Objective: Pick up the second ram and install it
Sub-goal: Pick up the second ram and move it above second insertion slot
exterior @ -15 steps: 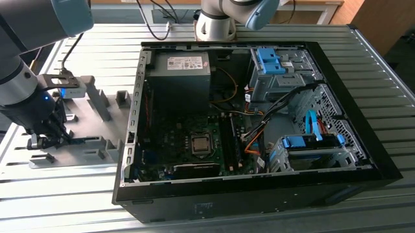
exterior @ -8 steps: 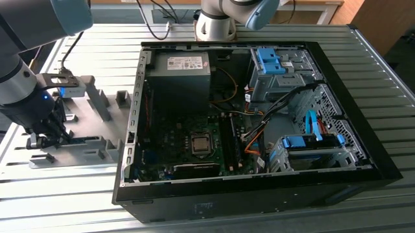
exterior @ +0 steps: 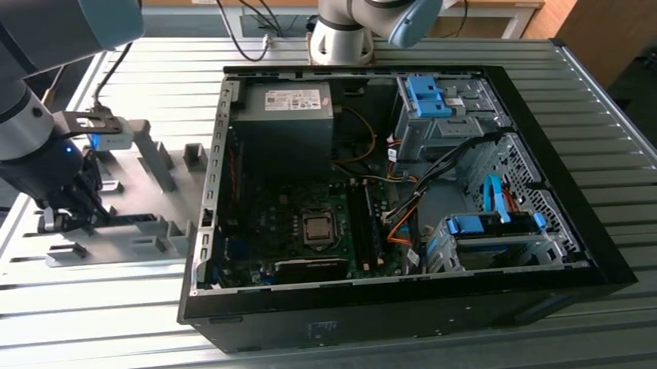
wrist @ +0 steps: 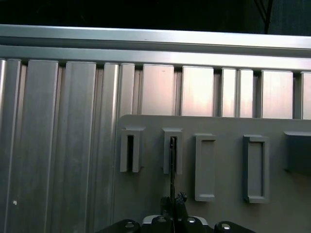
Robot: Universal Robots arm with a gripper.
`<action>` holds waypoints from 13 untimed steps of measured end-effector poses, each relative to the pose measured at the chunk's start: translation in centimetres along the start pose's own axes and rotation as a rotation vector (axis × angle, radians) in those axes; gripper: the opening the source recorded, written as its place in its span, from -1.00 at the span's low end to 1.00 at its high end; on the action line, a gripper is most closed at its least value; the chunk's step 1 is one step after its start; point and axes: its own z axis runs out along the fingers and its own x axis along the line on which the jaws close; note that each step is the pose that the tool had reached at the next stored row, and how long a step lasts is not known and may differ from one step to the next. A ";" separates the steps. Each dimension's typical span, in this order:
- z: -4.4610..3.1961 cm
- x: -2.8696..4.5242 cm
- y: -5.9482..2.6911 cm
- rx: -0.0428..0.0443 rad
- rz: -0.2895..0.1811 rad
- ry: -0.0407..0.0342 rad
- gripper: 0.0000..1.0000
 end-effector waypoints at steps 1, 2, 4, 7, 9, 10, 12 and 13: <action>-0.07 0.00 0.00 0.0001 0.000 -0.0001 -0.72; -0.06 0.00 0.00 0.0002 0.000 -0.0002 -0.72; -0.12 0.00 0.00 0.0000 0.000 0.0000 -0.72; -0.18 0.00 0.00 -0.0002 0.000 0.0001 -0.72; -0.26 0.00 0.01 0.0001 0.000 0.0001 -0.72; -0.27 0.00 0.01 0.0004 0.000 -0.0001 -0.72; -0.33 0.00 0.01 0.0004 0.000 0.0000 -0.72; -0.34 -0.01 0.01 0.0003 0.000 0.0000 -0.72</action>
